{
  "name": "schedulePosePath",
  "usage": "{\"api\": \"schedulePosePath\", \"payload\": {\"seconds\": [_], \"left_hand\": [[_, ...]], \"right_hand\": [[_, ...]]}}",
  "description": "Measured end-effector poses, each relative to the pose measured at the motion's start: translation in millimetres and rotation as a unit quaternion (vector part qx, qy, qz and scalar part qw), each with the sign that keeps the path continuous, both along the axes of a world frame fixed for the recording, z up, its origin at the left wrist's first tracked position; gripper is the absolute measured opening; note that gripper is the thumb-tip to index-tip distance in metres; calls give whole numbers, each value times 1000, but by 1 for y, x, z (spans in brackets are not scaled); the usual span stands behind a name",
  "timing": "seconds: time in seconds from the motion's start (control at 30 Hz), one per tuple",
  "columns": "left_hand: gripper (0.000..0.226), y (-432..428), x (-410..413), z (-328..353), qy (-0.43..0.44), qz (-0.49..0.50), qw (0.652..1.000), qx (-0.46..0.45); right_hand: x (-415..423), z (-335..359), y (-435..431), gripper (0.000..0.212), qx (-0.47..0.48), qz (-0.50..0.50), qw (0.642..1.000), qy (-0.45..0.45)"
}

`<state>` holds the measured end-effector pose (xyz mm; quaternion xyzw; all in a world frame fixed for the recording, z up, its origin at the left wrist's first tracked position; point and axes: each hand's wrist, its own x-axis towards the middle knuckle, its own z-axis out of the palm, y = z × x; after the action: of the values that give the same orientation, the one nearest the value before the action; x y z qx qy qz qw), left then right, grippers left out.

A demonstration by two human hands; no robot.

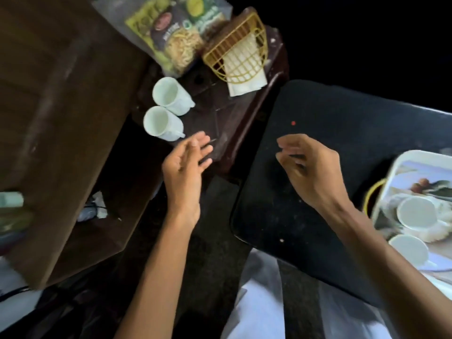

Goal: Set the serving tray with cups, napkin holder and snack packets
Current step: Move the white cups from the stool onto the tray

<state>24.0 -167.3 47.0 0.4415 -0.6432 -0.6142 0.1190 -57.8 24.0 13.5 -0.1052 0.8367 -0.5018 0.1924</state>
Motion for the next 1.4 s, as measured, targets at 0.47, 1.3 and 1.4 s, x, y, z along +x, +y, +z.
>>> {"api": "schedulePosePath", "payload": {"seconds": [0.47, 1.3, 1.4], "left_hand": [[28, -169, 0, -32, -44, 19, 992, -117], [23, -50, 7, -24, -15, 51, 999, -4], [22, -8, 1, -21, -13, 19, 1000, 4]], "right_hand": [[4, -21, -209, 29, -21, 64, 997, -26], [31, -22, -116, 10, -86, -45, 994, -47], [33, -16, -69, 12, -94, -78, 991, -49]]}}
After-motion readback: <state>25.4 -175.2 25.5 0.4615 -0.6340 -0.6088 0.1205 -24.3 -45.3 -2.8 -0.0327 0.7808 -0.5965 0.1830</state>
